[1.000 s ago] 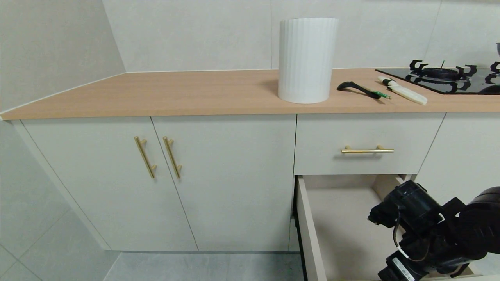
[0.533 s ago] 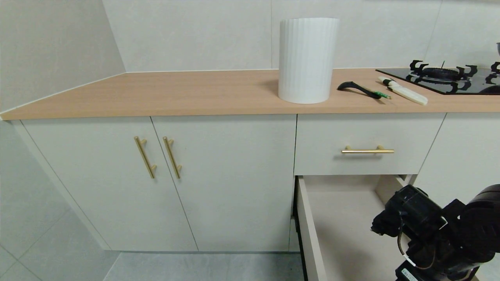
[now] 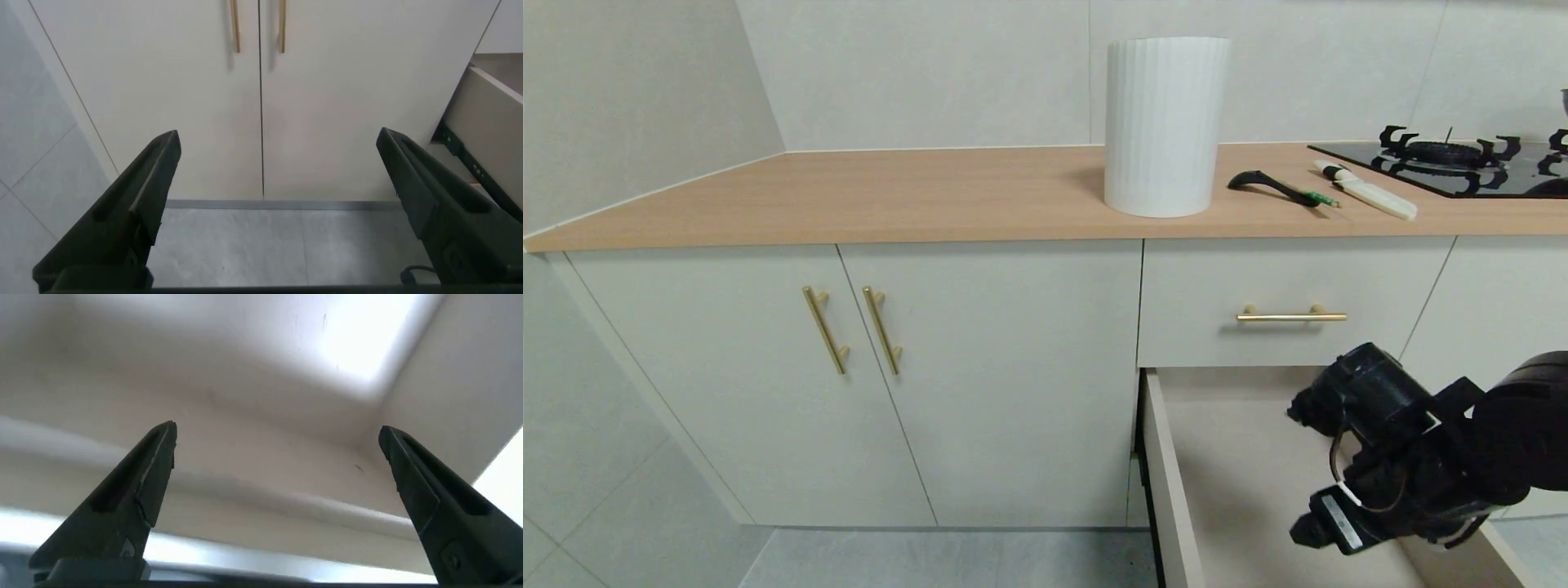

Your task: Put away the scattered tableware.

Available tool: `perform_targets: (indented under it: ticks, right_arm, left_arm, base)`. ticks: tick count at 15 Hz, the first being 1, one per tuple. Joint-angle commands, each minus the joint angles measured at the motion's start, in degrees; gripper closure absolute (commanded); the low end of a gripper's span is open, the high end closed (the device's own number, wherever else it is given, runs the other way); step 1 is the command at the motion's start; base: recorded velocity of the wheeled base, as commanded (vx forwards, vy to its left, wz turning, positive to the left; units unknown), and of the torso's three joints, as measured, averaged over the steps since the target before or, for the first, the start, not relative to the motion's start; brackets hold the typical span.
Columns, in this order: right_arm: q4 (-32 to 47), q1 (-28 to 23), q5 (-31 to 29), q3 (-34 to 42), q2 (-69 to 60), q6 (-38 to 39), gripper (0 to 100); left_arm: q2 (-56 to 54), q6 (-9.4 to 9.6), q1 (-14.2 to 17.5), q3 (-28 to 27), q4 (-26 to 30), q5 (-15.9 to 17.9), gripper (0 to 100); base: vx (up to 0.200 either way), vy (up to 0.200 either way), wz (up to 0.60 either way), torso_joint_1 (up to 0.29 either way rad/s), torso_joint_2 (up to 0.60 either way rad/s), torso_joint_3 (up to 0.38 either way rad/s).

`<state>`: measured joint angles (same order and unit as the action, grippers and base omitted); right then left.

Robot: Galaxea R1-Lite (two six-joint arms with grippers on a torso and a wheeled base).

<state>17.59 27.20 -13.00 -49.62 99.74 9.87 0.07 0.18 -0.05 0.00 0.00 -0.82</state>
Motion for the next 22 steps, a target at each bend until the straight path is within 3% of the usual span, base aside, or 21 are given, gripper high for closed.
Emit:
perform_targets:
  ticks: [1,3,12,22]
  right_arm:
    - [-6.2,-2.0,-0.2,-2.4,-0.5,4.7,0]
    - [-12.1,-4.3,-0.3,-1.8,-1.2,5.4,0]
    - [-14.2,-4.6,-0.7,-1.0,-2.8,5.3,0]
    - [-14.2,-4.6,-0.8,-0.9,-2.9,5.2,0]
  left_arm:
    - [0.0,-0.01,0.0,0.0,0.0,-0.1,0]
    - [0.0,-0.01,0.0,0.0,0.0,0.0,0]
    - [0.0,-0.01,0.0,0.0,0.0,0.0,0]
    - [0.0,-0.01,0.0,0.0,0.0,0.0,0]
  base:
    - [0.000,0.000,0.00,0.000,0.00,0.000]
    - [0.000,0.000,0.00,0.000,0.00,0.000]
    - [0.000,0.000,0.00,0.002,-0.01,-0.003]
    - [0.000,0.000,0.00,0.133,-0.41,-0.274]
